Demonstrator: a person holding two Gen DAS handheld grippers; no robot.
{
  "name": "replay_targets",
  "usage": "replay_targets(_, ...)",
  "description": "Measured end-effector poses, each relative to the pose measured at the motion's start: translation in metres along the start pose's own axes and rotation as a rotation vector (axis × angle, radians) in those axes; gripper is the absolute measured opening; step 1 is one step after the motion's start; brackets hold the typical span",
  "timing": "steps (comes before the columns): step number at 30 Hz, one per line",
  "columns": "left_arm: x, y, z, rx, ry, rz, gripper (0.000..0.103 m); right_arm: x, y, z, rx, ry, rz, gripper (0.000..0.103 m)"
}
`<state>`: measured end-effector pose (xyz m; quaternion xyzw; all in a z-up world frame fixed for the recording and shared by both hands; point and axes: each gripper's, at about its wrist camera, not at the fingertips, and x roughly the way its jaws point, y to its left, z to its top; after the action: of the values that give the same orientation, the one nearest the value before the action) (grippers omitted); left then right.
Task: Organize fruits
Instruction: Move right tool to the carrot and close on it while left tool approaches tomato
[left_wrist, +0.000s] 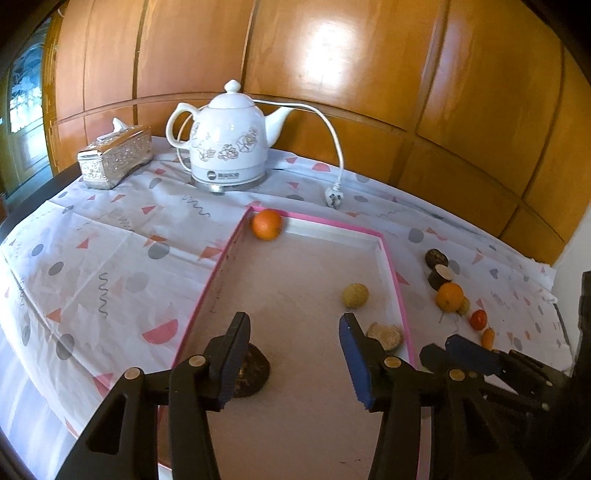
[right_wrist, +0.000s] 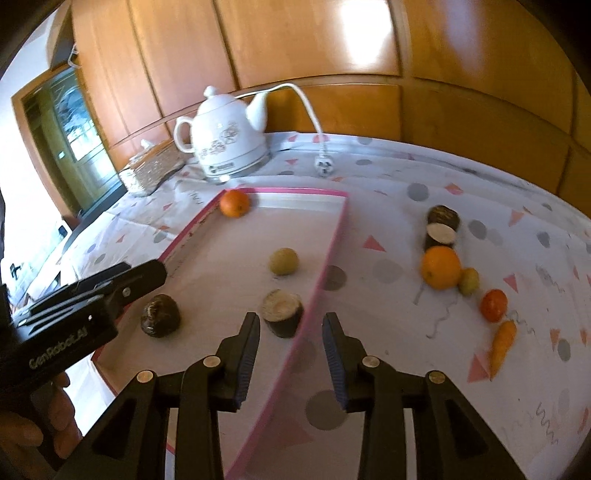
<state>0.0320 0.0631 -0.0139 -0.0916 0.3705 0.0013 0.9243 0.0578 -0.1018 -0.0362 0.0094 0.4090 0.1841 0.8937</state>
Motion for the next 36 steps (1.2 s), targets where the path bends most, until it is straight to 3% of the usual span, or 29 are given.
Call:
replay_targets(17, 0.002, -0.048, -0.022, 0.131, 0.050, -0.087, 0.051, -0.027, -0.100, -0.038, 0.243, -0.001, -0.169, 0.035)
replay_targets(30, 0.002, -0.079, -0.036, 0.228, 0.074, -0.175, 0.052, -0.030, -0.144, -0.046, 0.319, 0.003, -0.257, 0.035)
replay_targets(36, 0.003, -0.082, -0.039, 0.234, 0.081, -0.181, 0.052, -0.020, -0.155, -0.039, 0.323, 0.006, -0.278, 0.035)
